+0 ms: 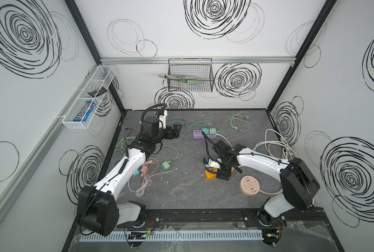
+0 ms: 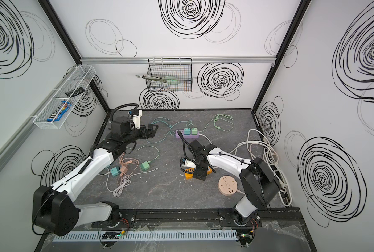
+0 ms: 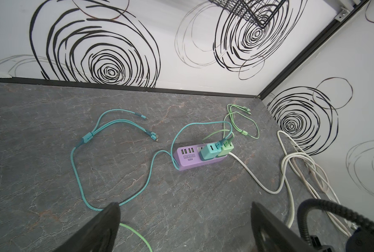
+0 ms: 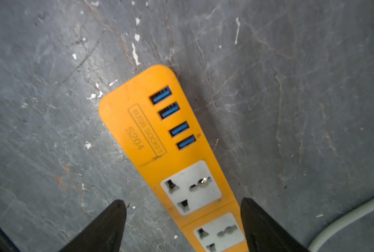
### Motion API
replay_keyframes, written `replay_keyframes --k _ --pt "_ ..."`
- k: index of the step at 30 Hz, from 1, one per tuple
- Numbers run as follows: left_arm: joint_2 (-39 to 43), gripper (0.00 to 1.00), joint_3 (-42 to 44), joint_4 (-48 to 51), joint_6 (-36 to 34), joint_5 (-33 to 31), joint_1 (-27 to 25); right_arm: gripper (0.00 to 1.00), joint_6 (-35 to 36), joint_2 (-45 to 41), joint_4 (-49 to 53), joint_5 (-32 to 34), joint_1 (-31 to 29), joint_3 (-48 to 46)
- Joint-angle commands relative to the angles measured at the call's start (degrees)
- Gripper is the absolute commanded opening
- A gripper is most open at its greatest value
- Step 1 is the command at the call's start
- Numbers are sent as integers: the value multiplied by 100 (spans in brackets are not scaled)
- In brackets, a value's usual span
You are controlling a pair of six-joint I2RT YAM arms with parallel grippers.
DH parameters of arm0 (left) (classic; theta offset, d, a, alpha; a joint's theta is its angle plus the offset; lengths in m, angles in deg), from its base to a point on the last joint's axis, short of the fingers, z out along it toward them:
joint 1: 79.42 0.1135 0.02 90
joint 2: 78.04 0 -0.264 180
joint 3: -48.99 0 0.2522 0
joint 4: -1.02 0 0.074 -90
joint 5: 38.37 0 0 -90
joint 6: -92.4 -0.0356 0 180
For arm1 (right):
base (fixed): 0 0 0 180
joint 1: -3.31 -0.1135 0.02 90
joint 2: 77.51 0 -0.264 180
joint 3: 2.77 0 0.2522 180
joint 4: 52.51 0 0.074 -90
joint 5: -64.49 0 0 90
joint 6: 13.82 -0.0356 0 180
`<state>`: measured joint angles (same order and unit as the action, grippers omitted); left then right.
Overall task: Insert the plug
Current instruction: 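Grasp the orange power strip with the right gripper and lift it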
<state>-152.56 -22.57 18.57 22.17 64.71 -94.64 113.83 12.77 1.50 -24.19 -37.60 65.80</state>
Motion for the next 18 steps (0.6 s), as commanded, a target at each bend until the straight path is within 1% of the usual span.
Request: replay_keyframes --k 1,5,9,15,18 --pt "69 96 -118 -211 112 116 54 85 290 137 -261 352 -55 -180" --pt "52 96 -117 -208 145 94 57 83 282 224 -631 282 -58 -328" --pt "158 96 -18 -255 228 -105 70 78 236 443 -682 144 -56 -272" --pt "340 96 128 -331 308 -244 184 68 218 545 -827 -134 -56 -97" --pt "385 96 154 -276 352 -437 238 63 216 718 -914 -180 -58 63"
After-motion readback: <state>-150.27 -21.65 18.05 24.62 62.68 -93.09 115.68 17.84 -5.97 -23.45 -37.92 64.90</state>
